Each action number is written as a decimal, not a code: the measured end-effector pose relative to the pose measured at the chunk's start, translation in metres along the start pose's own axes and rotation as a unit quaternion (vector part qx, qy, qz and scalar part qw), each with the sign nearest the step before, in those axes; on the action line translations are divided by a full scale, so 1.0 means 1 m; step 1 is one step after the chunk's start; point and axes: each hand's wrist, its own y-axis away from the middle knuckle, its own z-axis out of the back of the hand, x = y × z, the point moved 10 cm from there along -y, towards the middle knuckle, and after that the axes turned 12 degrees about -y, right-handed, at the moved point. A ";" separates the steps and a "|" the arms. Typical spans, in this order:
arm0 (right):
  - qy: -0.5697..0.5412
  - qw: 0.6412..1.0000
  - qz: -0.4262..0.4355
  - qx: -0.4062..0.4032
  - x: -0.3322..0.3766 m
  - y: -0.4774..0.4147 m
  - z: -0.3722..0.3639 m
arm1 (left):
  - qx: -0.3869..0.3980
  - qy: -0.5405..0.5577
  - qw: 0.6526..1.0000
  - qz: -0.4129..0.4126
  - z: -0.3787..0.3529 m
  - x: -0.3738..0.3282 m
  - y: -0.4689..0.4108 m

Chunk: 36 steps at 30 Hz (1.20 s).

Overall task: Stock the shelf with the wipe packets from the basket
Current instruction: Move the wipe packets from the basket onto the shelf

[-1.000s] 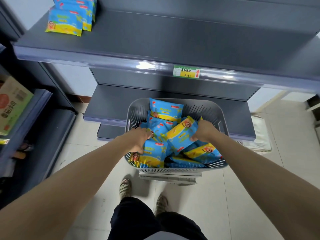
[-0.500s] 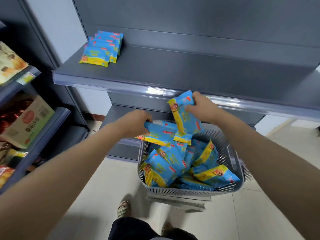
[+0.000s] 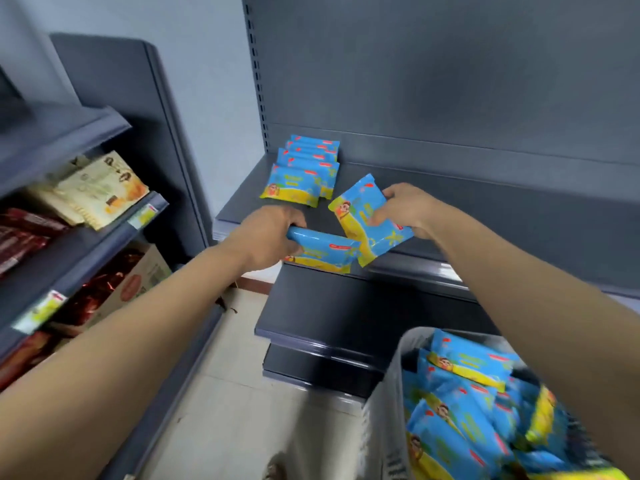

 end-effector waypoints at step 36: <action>0.352 0.916 0.192 0.010 0.089 -0.204 -0.082 | 0.037 0.004 0.999 0.036 -0.021 0.136 -0.156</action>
